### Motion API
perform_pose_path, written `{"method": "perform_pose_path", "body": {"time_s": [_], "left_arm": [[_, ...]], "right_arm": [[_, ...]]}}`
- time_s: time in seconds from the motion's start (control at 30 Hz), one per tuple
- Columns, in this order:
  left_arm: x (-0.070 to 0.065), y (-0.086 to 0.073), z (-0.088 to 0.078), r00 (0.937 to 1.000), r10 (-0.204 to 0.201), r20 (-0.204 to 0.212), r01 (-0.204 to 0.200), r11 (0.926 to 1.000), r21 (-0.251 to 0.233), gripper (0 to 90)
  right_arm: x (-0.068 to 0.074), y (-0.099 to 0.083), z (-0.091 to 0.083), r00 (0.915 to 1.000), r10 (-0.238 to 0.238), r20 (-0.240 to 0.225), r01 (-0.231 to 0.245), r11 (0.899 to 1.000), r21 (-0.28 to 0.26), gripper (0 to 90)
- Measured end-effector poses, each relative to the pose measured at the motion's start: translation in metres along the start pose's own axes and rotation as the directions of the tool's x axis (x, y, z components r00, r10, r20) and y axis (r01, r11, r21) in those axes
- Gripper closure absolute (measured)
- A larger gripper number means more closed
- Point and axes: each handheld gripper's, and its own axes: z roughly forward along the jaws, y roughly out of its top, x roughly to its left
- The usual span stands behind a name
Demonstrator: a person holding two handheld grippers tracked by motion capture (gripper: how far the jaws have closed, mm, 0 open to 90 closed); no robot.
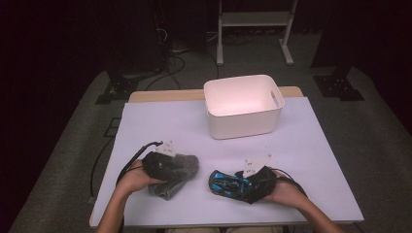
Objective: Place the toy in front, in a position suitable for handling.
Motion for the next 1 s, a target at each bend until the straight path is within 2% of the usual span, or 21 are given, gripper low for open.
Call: {"method": "perform_pose_path", "body": {"time_s": [0.07,0.13,0.33,0.43,0.53,0.6,0.73,0.77,0.83,1.0], "left_arm": [[-0.001,0.001,0.000,1.0000,0.005,-0.007,-0.005,1.0000,0.006,60.8],[-0.003,0.001,-0.001,0.9999,-0.001,-0.014,0.001,1.0000,0.000,57.7],[-0.003,0.002,-0.003,0.9997,-0.013,-0.020,0.012,0.9998,-0.013,50.7],[-0.003,0.001,-0.002,0.9996,-0.015,-0.022,0.015,0.9998,-0.017,48.4],[-0.003,0.001,-0.003,0.9996,-0.016,-0.022,0.016,0.9997,-0.017,47.7],[-0.003,0.001,-0.004,0.9997,-0.015,-0.021,0.015,0.9997,-0.020,47.4],[-0.003,0.001,-0.006,0.9996,-0.017,-0.022,0.016,0.9995,-0.028,46.5],[-0.003,0.001,-0.006,0.9996,-0.021,-0.021,0.020,0.9993,-0.032,45.9],[-0.003,0.000,-0.007,0.9995,-0.026,-0.020,0.025,0.9989,-0.040,45.0],[-0.003,0.000,-0.008,0.9987,-0.043,-0.028,0.041,0.9970,-0.065,39.8]], "right_arm": [[0.001,-0.002,0.004,0.9999,-0.014,0.000,0.014,0.999,0.034,22.2],[0.001,-0.005,0.008,1.0000,-0.001,-0.006,0.002,0.999,0.035,21.2],[-0.001,-0.006,0.018,0.9995,-0.006,-0.032,0.007,0.999,0.038,20.6],[-0.003,-0.005,0.022,0.9973,-0.055,-0.049,0.058,0.997,0.049,22.9],[-0.006,-0.002,0.022,0.9903,-0.117,-0.075,0.122,0.991,0.058,23.3],[-0.008,0.000,0.021,0.9803,-0.173,-0.096,0.179,0.982,0.064,23.8],[-0.013,0.005,0.021,0.9636,-0.235,-0.127,0.247,0.965,0.087,23.9],[-0.014,0.005,0.021,0.9623,-0.237,-0.134,0.250,0.964,0.093,23.9],[-0.018,0.002,0.021,0.9682,-0.196,-0.156,0.211,0.973,0.088,23.8],[-0.016,-0.005,0.018,0.9782,-0.161,-0.131,0.168,0.985,0.041,23.8]]}}
